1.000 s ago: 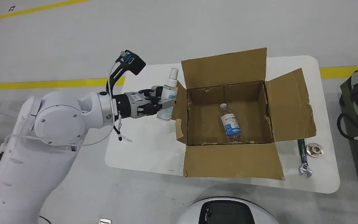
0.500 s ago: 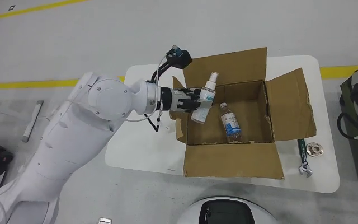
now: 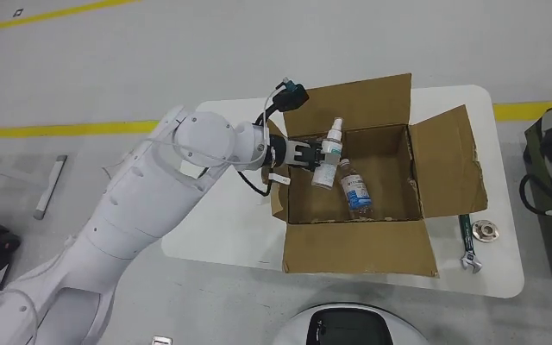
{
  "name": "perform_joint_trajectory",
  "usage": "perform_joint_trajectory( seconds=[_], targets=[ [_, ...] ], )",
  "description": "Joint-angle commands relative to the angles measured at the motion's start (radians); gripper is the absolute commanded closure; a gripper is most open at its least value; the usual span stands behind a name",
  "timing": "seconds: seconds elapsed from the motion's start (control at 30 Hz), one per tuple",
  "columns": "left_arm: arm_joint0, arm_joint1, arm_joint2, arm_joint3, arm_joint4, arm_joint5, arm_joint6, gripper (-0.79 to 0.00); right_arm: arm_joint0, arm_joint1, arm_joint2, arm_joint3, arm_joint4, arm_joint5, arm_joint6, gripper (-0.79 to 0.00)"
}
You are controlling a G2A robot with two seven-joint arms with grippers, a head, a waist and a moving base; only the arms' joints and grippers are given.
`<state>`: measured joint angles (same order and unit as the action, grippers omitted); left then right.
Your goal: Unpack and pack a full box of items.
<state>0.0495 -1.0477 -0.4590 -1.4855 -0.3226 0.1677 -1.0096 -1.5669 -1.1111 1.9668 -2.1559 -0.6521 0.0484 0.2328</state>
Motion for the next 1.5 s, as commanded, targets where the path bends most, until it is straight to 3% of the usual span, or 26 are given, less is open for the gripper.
perform_joint_trajectory(
  seconds=[0.0,0.3,0.43,0.6,0.93,1.13,1.47],
  targets=[
    [0.000,0.000,0.000,0.000,-0.001,0.000,0.000,0.000,0.000,0.000,0.000,0.000,0.000,0.000,0.000,-0.034],
    [0.019,0.000,-0.003,-0.005,0.006,-0.001,0.023,0.000,0.000,0.000,0.000,0.000,0.000,0.000,0.000,-0.043],
    [0.030,-0.014,0.004,-0.028,0.024,-0.012,0.033,0.000,0.000,0.000,0.000,0.000,0.000,0.000,0.000,-0.043],
    [0.021,-0.059,0.038,-0.002,0.003,0.009,0.058,0.000,0.000,0.000,0.000,0.000,0.000,0.000,0.000,-0.040],
    [-0.005,-0.190,0.131,0.170,-0.073,0.167,0.098,0.000,0.000,0.000,0.000,0.000,0.000,0.000,0.000,-0.043],
    [-0.036,-0.256,0.216,0.242,0.066,0.321,0.108,0.000,0.000,0.000,0.000,0.000,0.000,0.000,0.000,-0.046],
    [-0.027,-0.331,0.275,0.330,0.156,0.439,0.079,0.000,0.000,0.000,0.000,0.000,0.000,0.000,0.000,-0.046]
  ],
)
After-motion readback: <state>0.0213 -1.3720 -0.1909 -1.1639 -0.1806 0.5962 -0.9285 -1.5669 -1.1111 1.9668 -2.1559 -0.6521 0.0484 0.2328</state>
